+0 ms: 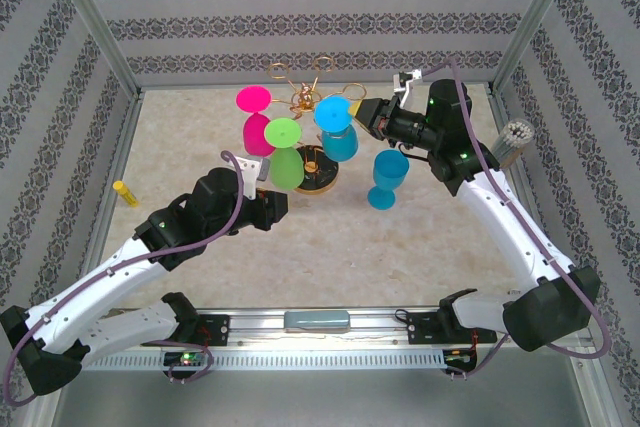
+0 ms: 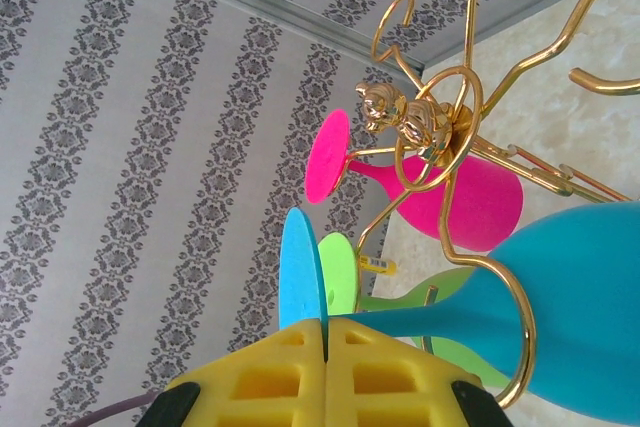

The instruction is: Take the wine glass off the wine glass rack

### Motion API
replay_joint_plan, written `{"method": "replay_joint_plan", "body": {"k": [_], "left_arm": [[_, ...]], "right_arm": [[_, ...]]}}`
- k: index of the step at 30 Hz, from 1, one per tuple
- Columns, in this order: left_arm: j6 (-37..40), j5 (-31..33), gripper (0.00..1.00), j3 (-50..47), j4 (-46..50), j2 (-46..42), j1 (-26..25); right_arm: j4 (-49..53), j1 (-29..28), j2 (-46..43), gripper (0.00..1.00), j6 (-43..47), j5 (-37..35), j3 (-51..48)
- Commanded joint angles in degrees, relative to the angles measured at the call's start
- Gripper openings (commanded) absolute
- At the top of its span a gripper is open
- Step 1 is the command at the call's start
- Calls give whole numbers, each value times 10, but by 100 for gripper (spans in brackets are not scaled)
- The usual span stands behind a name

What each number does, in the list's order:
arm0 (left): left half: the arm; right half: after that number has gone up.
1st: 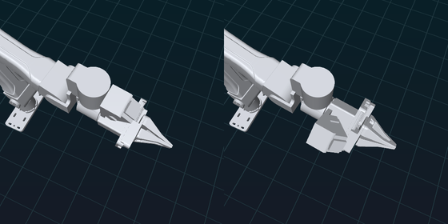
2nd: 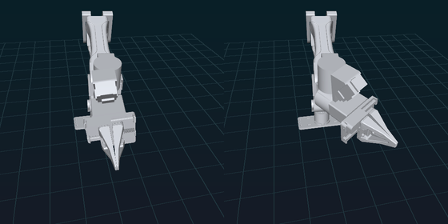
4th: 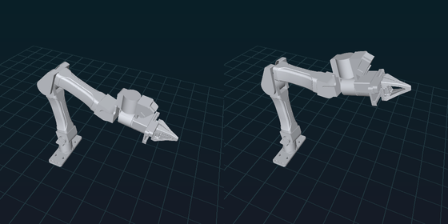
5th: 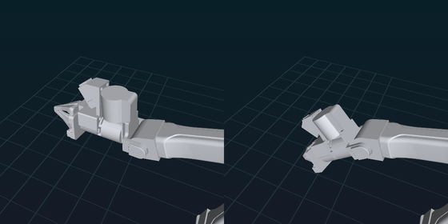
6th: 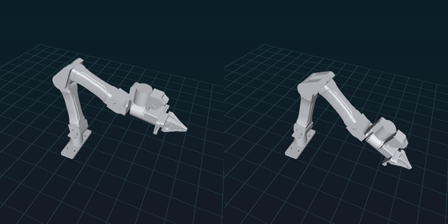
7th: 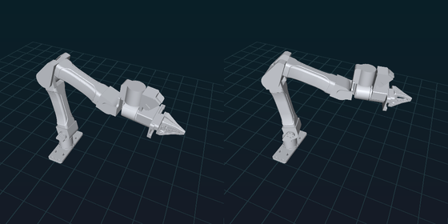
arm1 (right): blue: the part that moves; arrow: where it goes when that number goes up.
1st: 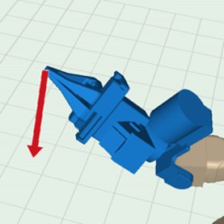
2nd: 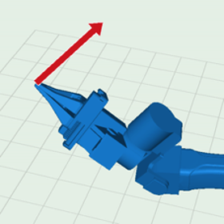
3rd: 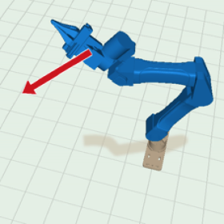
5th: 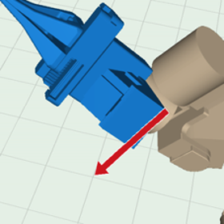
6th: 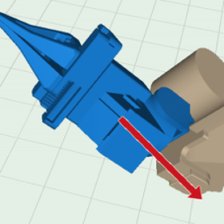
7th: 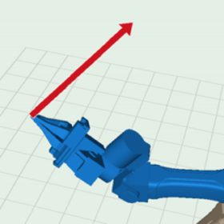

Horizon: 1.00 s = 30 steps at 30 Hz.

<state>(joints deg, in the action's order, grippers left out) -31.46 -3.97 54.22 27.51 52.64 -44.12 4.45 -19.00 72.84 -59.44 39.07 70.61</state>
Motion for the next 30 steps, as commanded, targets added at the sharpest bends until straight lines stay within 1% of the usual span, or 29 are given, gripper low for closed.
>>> {"method": "replay_joint_plan", "body": {"k": [1, 5, 13, 30], "left_arm": [[5, 12, 31, -4, -11, -10, 8], [7, 12, 31, -4, -10, -10, 8], [6, 14, 31, -5, -7, -15, 8], [10, 14, 31, -6, -3, -19, 8]], "right_arm": [[-3, -9, 6, 0, 15, 1, 6], [22, -15, 15, 0, 34, -14, 18], [34, -26, 38, 0, 40, -19, 44], [75, -26, 55, 0, 55, -68, 70]]}}
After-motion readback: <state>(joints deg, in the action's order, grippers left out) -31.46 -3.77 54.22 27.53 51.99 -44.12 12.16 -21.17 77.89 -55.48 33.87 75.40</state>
